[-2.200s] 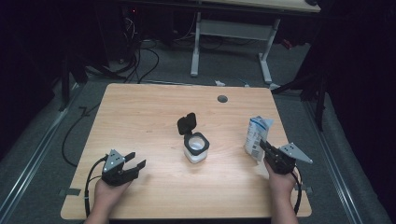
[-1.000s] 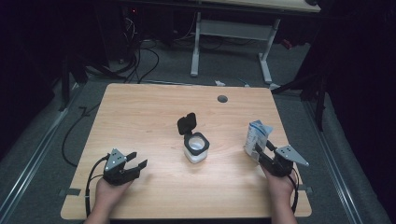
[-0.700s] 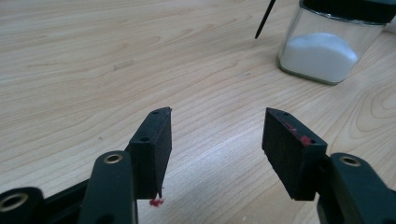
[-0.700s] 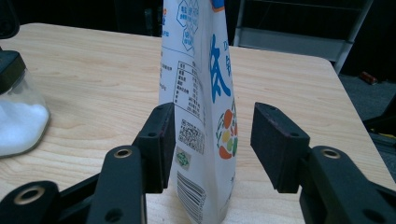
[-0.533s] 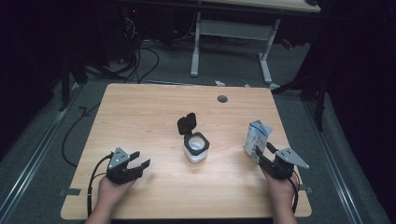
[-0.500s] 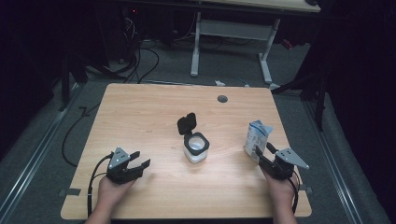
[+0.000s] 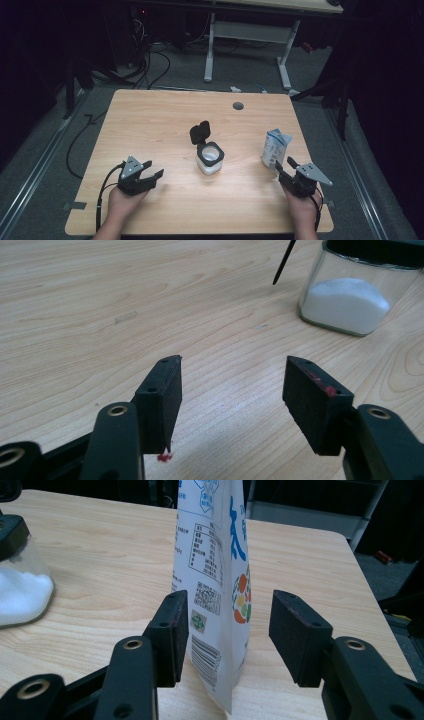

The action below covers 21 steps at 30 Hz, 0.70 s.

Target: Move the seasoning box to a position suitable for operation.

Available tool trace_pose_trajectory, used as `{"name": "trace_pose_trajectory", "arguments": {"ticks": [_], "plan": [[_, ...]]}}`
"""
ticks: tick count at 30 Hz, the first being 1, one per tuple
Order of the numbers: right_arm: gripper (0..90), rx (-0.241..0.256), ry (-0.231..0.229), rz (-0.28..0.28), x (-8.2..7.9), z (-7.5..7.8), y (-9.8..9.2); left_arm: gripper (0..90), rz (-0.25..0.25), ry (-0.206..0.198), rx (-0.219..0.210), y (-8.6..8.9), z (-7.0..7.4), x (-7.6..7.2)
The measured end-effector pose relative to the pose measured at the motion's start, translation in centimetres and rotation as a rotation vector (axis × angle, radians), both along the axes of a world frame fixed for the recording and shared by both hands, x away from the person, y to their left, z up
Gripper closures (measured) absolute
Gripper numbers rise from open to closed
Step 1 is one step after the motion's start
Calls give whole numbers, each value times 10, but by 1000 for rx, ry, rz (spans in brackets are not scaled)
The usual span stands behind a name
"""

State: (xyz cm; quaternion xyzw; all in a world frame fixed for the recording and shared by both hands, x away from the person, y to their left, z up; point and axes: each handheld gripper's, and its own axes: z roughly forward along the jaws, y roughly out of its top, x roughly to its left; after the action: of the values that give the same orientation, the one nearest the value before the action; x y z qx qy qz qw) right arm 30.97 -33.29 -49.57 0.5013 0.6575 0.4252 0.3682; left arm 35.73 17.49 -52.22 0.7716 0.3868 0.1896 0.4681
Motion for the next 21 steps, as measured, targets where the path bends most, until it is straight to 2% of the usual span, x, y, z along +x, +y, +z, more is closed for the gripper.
{"name": "trace_pose_trajectory", "arguments": {"ticks": [14,21], "plan": [[536,-7,12,-26,-18,0,2,434,-29,23,14,-12,-3,7],[538,-13,9,-8,-24,2,7,454,-26,11,20,-17,-3,10]]}}
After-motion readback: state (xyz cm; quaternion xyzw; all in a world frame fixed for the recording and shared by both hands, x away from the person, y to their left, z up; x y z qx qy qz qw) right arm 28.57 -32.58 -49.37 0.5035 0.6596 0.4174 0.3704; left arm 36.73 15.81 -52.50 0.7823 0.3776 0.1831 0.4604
